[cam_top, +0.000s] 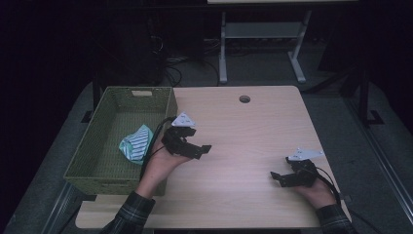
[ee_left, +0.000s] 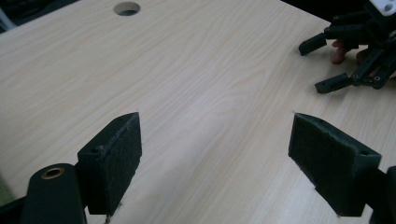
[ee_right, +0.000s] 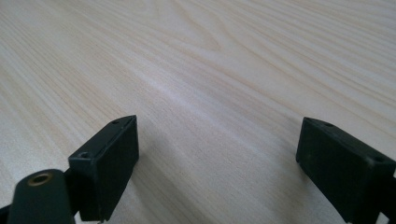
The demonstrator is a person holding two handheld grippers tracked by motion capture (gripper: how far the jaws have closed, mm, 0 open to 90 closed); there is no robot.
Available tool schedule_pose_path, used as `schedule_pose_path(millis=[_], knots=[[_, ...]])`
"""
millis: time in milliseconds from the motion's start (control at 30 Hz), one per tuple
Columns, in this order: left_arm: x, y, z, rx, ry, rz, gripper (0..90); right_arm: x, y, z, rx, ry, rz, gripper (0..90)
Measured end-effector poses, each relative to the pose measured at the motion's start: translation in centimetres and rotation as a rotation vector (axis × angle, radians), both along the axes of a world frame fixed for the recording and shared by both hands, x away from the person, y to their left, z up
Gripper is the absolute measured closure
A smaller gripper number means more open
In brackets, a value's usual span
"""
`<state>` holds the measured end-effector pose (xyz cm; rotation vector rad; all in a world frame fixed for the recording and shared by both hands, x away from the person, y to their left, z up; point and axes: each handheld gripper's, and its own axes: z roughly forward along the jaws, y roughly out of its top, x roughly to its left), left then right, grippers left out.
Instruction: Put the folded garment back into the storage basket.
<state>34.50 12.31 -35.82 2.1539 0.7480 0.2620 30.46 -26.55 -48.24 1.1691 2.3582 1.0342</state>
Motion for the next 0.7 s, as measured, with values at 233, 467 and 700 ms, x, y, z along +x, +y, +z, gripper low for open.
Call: schedule_pose_path(millis=[233, 467, 700], knots=[[-0.4, -2.3, -2.1, 0.029, 0.004, -0.04, 16.7, 0.0, 0.0, 0.0, 0.002, 0.001, -0.002, 12.9], [-0.5, -3.9, -4.7, 0.068, 0.015, -0.041, 16.6, 0.0, 0.0, 0.0, 0.001, 0.001, -0.001, 12.9], [-0.5, -4.3, -7.1, 0.081, 0.011, -0.004, 16.9, 0.0, 0.0, 0.0, 0.0, 0.001, -0.001, 12.9]])
